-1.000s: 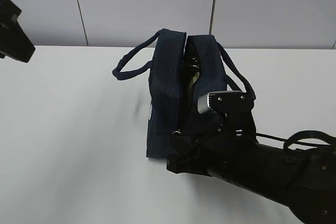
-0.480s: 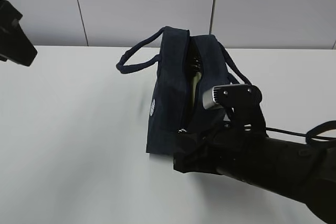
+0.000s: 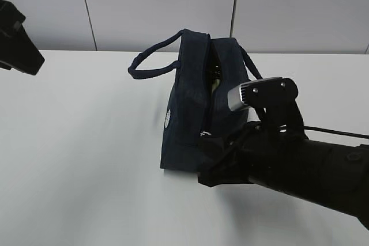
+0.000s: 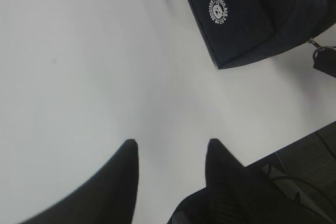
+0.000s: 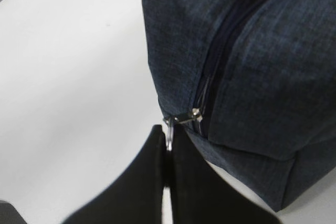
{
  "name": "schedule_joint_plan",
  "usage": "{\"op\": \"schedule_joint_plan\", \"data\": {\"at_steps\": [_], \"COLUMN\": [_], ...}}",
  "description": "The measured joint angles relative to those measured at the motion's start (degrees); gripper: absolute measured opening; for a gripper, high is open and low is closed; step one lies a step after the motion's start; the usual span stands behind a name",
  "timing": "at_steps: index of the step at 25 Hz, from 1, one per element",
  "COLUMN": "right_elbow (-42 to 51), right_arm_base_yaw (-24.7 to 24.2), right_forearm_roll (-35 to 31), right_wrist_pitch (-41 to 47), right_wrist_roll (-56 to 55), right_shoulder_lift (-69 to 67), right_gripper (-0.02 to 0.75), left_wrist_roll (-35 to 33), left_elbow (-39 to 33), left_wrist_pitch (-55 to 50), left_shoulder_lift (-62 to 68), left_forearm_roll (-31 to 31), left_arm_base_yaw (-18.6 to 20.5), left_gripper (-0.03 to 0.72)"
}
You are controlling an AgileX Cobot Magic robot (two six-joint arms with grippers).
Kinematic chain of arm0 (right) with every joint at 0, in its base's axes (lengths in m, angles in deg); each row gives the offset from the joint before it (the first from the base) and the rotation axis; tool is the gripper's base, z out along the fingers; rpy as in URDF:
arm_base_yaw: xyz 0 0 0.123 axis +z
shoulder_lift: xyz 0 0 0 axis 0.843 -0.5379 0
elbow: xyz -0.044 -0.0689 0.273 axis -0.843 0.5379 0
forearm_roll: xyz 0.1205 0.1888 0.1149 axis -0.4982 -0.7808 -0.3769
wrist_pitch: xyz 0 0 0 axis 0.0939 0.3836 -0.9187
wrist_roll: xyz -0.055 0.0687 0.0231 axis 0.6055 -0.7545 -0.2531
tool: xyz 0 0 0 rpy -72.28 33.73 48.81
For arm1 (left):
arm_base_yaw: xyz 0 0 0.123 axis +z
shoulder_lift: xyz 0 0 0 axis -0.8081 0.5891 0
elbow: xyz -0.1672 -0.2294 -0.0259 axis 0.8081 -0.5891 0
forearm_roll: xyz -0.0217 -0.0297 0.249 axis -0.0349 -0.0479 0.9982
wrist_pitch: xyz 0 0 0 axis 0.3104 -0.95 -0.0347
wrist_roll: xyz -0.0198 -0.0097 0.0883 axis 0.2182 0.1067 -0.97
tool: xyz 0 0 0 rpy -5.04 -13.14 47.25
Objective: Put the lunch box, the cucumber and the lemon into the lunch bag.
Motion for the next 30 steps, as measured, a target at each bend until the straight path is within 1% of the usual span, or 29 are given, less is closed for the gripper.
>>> {"op": "schedule_joint_plan", "data": {"at_steps": [9, 13, 21, 26, 30], "right_elbow": [-4.14, -5.75, -9.70, -11.42, -12.30], "right_arm_base_yaw": [0.00, 0.00, -0.21, -2.02, -2.85], "right_forearm_roll": [-0.50, -0.50, -0.50, -0.50, -0.50], "right_wrist_pitch": [4.48, 5.74, 9.43, 10.83, 11.89], "right_wrist_roll": [4.54, 5.81, 8.17, 8.57, 9.02], "right_shoulder_lift": [1.22, 1.22, 1.55, 2.29, 2.32], "right_gripper": [0.000, 0.000, 0.000, 0.000, 0.000], "left_wrist_roll": [-1.66, -1.94, -4.62, -7.42, -9.01], "left_elbow": [0.00, -0.33, -4.56, -7.15, -7.48], "left_wrist_pitch": [0.00, 1.61, 5.26, 8.62, 10.82], "left_shoulder_lift": [0.00, 0.00, 0.25, 0.38, 1.30], "left_forearm_roll": [-1.81, -2.00, -3.80, -6.18, -6.89], "left_arm_base_yaw": [0.00, 0.00, 0.00, 0.00, 0.00], "left_gripper": [0.291, 0.291, 0.291, 0.291, 0.291]}}
